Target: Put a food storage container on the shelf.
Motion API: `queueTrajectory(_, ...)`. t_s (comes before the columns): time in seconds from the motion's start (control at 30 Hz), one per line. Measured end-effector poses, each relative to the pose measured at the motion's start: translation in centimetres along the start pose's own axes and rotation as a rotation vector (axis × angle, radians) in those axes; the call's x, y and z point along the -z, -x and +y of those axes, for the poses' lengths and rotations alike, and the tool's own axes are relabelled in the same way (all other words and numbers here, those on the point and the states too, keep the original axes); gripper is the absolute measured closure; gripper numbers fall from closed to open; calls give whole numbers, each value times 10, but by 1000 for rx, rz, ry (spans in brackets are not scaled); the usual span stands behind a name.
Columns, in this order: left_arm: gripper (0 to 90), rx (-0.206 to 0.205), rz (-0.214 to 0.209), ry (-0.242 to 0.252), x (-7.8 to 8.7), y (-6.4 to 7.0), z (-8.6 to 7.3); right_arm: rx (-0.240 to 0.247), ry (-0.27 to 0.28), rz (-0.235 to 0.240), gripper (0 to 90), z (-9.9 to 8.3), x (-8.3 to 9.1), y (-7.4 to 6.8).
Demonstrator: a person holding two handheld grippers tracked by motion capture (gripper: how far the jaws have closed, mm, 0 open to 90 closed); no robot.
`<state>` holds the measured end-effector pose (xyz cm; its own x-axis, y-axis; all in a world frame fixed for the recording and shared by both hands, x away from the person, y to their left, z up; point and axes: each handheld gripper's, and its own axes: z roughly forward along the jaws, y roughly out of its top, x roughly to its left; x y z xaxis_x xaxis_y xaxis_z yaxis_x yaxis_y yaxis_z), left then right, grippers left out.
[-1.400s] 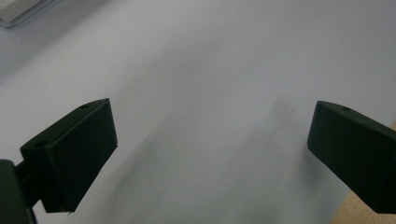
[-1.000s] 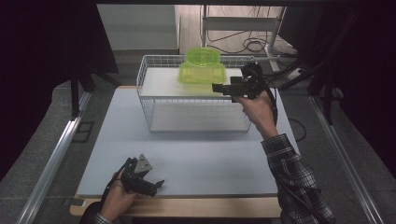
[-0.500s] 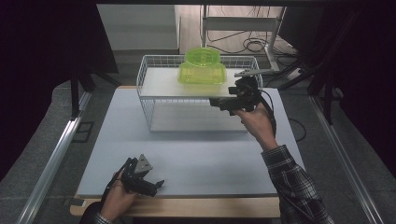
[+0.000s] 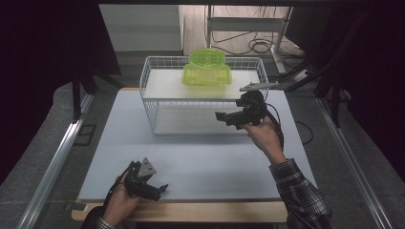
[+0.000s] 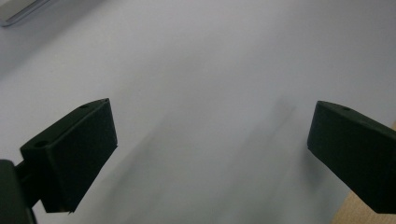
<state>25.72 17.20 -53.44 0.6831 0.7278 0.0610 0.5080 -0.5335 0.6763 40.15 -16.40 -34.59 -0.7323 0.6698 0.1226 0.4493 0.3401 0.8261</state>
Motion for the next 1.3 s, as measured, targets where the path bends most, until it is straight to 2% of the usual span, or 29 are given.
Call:
queueTrajectory(0.3, 12, -1, 2, 0, 0, 0, 0, 7, -11, -10, 0, -25, -1, -2)
queueTrajectory(0.87, 10, -3, 4, 2, 0, 1, 0, 17, -25, -76, 0, -76, 5, -1)
queueTrajectory(1.3, 4, -13, 5, -3, -2, 1, 0, 5, -46, -125, 0, -117, 7, 4)
